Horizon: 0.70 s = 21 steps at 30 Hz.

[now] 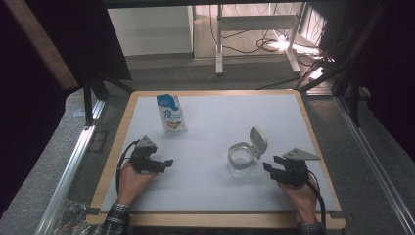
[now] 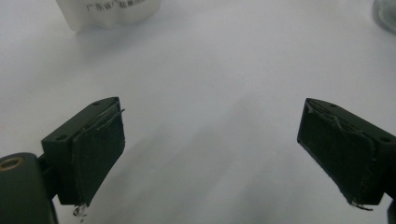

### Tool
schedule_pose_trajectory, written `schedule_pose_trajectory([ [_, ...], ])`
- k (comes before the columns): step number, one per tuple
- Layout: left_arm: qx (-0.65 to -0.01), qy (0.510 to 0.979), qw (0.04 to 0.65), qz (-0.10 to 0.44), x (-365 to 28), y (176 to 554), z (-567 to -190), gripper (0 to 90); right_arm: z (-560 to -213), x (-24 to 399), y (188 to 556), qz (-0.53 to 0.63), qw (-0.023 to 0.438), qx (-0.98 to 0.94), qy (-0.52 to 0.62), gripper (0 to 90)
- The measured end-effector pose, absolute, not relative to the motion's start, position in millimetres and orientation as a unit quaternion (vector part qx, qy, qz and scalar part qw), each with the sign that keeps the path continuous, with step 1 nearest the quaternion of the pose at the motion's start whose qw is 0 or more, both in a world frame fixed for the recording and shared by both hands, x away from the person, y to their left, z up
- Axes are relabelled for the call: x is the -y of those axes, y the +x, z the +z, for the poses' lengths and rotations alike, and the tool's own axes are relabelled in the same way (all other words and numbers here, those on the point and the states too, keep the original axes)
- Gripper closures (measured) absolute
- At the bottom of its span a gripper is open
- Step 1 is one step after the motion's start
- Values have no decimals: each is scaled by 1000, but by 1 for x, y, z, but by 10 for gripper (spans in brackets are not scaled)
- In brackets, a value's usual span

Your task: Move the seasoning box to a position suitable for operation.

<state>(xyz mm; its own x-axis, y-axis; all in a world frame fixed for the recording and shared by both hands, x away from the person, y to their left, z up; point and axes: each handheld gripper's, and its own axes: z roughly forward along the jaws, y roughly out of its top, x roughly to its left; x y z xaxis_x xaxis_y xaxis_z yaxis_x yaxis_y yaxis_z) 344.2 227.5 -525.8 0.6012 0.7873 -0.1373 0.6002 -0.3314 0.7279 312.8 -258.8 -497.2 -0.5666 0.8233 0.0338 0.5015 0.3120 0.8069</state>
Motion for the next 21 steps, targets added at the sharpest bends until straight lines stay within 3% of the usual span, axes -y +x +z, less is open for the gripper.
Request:
schedule_pose_trajectory([
  [13, -411, 816, 387, 125, -237, 369, -505, 82, -514, 254, 311, 380, 210, -801, 412, 364],
  [21, -398, 812, 407, 129, -247, 392, -484, 143, -521, 254, 310, 370, 209, -807, 411, 345],
])
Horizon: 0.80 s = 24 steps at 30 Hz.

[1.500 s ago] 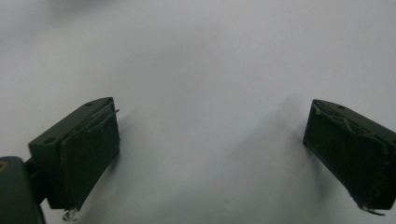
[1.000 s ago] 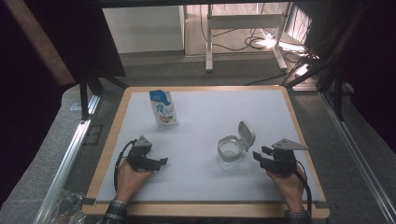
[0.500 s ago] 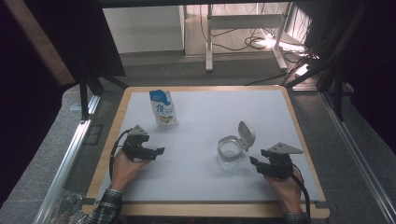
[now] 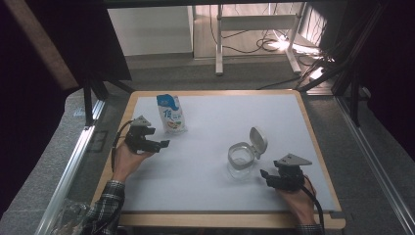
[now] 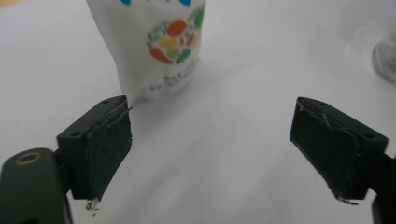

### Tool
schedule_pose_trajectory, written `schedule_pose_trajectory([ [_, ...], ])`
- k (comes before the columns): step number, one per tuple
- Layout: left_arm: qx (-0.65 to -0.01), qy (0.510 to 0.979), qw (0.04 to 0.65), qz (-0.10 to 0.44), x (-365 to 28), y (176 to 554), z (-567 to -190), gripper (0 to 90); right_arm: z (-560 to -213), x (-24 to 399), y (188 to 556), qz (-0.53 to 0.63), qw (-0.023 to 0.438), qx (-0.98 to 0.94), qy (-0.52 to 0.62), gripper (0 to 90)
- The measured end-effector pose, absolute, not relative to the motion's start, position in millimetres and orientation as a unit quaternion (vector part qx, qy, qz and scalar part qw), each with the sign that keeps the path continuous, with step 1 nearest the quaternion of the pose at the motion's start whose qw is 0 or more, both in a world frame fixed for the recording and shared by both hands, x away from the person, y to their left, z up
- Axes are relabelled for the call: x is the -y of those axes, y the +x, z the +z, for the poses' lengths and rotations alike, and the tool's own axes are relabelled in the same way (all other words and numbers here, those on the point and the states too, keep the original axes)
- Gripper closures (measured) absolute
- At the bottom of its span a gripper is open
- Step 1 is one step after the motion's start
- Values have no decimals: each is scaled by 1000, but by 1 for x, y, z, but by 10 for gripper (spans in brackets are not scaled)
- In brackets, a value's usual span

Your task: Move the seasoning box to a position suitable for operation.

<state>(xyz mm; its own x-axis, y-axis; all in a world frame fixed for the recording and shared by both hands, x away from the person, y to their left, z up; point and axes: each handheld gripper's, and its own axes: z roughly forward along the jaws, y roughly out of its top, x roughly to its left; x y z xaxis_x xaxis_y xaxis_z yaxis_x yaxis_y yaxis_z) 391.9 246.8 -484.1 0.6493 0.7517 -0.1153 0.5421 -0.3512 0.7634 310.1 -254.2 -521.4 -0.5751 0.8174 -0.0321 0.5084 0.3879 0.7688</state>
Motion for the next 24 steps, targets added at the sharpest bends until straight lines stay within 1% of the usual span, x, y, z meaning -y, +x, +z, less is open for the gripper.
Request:
schedule_pose_trajectory([
  [5, -394, 813, 405, 137, -250, 401, -473, 212, -524, 254, 310, 366, 209, -809, 410, 346],
  [11, -383, 819, 399, 153, -250, 411, -460, 248, -528, 255, 310, 364, 204, -809, 413, 345],
  [12, -382, 819, 397, 159, -251, 414, -457, 271, -529, 255, 310, 364, 202, -809, 415, 345],
  [15, -383, 817, 401, 158, -253, 418, -455, 289, -530, 255, 311, 364, 198, -810, 416, 345],
  [18, -383, 813, 411, 151, -255, 425, -451, 333, -531, 255, 311, 360, 197, -811, 416, 342],
  [20, -383, 811, 417, 146, -257, 429, -449, 346, -531, 255, 311, 360, 197, -811, 416, 342],
  [23, -382, 811, 419, 146, -258, 435, -445, 395, -531, 255, 311, 359, 197, -812, 416, 341],
  [24, -382, 810, 421, 142, -258, 439, -443, 431, -531, 254, 311, 359, 198, -812, 416, 340],
])
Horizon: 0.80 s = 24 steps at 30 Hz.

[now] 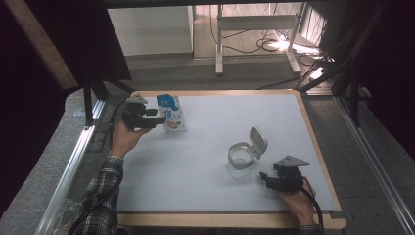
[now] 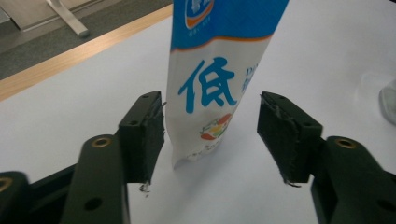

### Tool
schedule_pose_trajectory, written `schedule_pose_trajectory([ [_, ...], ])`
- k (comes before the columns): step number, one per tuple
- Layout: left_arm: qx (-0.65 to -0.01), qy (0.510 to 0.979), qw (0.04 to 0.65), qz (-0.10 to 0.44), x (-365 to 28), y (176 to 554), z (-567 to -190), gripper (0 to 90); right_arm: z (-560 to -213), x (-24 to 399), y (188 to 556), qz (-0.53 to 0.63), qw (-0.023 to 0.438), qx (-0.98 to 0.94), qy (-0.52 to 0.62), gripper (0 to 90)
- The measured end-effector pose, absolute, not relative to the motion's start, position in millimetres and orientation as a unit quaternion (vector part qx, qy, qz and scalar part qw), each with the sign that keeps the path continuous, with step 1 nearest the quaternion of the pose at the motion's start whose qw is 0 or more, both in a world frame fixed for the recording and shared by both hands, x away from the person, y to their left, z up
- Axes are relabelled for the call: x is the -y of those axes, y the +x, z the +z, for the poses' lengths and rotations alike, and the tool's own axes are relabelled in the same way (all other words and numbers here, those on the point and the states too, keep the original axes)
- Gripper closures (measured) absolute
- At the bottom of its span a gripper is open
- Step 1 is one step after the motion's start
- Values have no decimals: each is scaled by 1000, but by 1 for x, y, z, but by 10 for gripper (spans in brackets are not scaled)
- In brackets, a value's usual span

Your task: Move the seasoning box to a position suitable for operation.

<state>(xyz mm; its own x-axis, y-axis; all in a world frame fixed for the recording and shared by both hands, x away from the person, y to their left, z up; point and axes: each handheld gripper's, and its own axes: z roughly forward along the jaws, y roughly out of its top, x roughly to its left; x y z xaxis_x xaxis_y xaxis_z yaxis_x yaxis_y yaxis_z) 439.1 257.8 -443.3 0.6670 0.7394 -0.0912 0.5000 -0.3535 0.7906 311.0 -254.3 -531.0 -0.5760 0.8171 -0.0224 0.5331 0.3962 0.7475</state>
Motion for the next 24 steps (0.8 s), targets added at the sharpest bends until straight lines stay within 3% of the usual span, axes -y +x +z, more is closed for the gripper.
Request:
schedule_pose_trajectory([
  [13, -375, 817, 417, 139, -253, 461, -442, 577, -532, 253, 311, 355, 201, -814, 412, 334],
  [24, -360, 820, 423, 141, -255, 464, -444, 861, -532, 253, 311, 355, 201, -815, 412, 331],
])
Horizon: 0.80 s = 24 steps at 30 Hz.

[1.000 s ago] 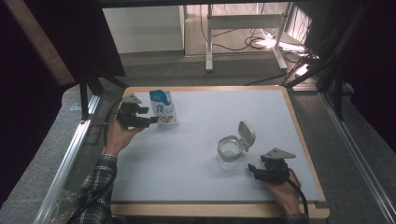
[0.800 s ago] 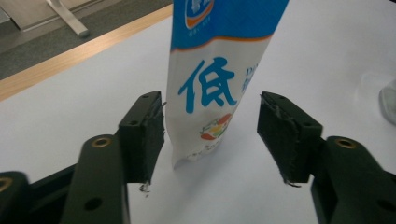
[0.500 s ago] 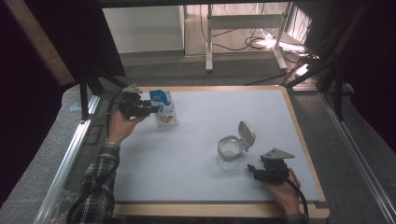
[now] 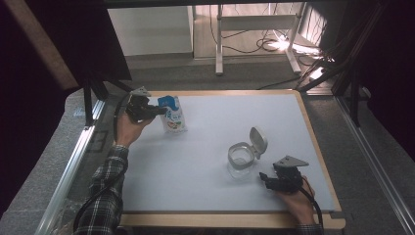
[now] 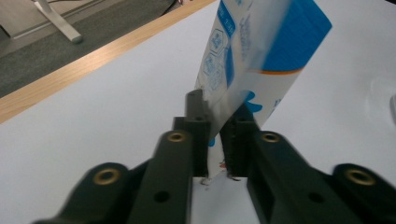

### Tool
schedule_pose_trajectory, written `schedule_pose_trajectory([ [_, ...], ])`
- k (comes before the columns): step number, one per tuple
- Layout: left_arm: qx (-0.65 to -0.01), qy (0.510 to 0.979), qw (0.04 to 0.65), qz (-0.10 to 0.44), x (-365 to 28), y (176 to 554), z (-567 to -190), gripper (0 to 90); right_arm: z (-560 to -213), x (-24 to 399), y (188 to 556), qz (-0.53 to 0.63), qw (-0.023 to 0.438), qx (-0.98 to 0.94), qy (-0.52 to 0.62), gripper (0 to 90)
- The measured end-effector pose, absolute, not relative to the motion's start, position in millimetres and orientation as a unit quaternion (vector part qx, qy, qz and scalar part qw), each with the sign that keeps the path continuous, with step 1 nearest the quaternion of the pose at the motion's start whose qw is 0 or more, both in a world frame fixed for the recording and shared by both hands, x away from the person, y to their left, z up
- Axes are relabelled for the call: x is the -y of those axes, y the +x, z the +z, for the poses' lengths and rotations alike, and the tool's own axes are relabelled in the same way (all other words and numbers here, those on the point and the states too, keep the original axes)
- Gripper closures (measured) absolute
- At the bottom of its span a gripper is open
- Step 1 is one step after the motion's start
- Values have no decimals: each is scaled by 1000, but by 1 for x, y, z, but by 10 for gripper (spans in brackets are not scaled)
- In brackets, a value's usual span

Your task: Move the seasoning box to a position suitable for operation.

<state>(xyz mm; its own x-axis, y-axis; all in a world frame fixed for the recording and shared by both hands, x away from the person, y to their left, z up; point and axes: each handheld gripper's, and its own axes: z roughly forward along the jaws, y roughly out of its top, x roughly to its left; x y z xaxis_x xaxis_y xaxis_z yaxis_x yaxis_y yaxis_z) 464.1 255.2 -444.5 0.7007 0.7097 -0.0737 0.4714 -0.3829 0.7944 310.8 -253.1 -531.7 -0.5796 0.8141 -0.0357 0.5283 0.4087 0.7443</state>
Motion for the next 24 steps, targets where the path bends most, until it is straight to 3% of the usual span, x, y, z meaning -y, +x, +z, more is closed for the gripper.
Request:
schedule_pose_trajectory([
  [4, -358, 819, 424, 142, -254, 462, -444, 900, -532, 253, 311, 355, 201, -815, 412, 329],
  [24, -332, 820, 448, 130, -247, 444, -442, 900, -532, 253, 311, 355, 201, -815, 411, 326],
])
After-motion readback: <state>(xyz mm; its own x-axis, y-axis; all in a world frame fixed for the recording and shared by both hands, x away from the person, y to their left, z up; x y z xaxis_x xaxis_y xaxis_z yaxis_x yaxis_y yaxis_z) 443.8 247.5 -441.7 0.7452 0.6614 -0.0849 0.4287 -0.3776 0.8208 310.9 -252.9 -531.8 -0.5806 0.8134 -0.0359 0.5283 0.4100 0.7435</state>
